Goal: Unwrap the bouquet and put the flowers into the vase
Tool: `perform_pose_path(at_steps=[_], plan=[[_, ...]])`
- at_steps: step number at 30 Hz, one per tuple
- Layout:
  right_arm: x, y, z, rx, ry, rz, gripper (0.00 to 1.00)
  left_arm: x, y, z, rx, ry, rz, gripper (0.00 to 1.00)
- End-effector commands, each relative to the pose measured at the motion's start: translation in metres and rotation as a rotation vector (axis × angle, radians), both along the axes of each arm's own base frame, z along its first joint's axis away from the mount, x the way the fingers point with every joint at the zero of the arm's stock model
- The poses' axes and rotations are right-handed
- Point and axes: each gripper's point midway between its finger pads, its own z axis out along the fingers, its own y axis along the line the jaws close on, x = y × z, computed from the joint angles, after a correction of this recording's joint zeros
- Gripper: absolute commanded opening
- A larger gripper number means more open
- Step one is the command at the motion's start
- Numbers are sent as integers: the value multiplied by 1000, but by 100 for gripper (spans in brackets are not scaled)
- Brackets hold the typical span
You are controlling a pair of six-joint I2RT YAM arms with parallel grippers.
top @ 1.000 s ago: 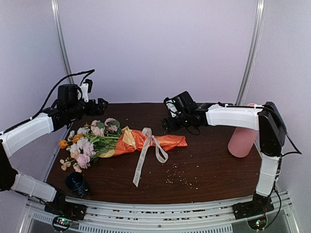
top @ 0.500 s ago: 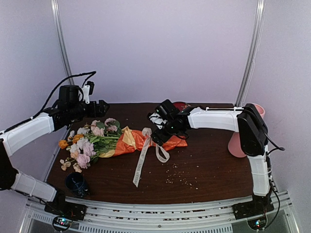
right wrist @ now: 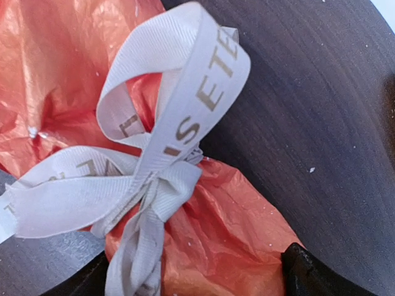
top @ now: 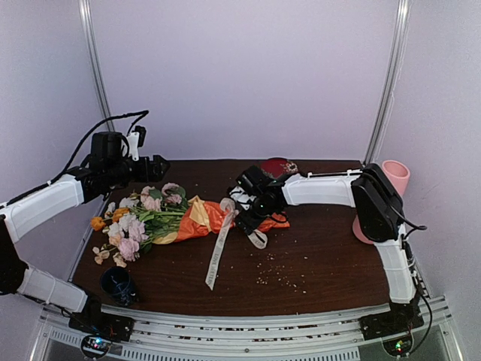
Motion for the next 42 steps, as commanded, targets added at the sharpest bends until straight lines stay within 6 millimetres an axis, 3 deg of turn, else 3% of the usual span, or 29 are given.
perform_pose_path(at_steps=[1,5,11,18,19,25,31,36,42], plan=[[7,-5,-22,-57,10,-25,88,7,0,21,-26,-51,3,96],[4,-7,-31,-62,26,-36,76,6,2,24,-27,-58,7,96],[5,-9,-27,-45,19,-82,43,4,4,28,-26,-71,15,96],[12,-10,11,85,-72,-195,10,3,5,31,-31,-77,19,96],[14,-10,21,111,-88,-219,1,3,6,32,-31,-79,23,96],[21,-14,77,282,-169,-363,0,1,10,36,-32,-90,46,96],[10,-16,119,375,-218,-437,0,-2,17,42,-33,-110,81,95],[-18,-25,122,417,-209,-574,0,-5,24,49,-44,-133,117,95],[-67,-32,106,483,-190,-786,0,-6,29,51,-52,-138,147,95]])
